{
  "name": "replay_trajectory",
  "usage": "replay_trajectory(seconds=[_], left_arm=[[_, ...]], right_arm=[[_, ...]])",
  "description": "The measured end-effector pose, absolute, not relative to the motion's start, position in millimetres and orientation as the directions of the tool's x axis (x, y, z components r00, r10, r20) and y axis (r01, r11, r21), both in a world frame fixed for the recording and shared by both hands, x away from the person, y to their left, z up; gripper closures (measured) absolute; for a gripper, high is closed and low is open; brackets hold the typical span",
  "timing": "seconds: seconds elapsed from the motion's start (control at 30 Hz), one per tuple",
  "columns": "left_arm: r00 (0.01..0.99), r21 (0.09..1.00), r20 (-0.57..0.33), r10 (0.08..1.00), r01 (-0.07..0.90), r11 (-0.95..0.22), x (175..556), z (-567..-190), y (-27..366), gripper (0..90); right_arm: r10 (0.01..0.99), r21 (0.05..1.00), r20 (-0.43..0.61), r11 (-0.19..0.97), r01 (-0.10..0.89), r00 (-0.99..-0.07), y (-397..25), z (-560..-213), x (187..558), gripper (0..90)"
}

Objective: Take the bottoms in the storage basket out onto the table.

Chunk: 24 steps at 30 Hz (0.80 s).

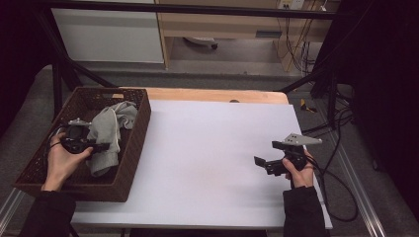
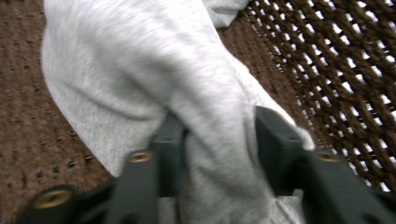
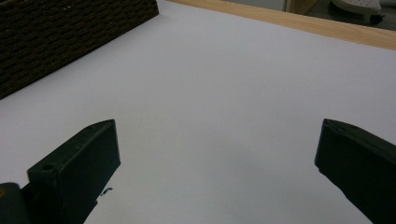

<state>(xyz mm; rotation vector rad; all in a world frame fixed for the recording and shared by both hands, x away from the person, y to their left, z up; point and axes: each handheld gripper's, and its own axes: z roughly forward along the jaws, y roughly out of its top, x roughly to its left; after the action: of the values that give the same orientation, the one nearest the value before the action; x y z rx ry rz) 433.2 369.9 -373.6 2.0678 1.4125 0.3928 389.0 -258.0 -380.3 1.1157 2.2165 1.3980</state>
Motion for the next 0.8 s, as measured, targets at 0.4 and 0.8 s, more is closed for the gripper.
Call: replay_trajectory(seconds=[0.4,0.8], left_arm=[[0.340,0.675,-0.037,0.940,0.702,-0.228,450.4,-347.3,376.9,4.6],[0.259,0.680,0.006,0.966,0.707,-0.193,479.5,-358.7,379.9,8.5]], right_arm=[[0.737,0.861,0.146,0.234,0.452,-0.660,-257.5,-381.1,389.8,0.4],[0.736,0.861,0.148,0.233,0.452,-0.661,-258.0,-381.1,389.9,0.4]])
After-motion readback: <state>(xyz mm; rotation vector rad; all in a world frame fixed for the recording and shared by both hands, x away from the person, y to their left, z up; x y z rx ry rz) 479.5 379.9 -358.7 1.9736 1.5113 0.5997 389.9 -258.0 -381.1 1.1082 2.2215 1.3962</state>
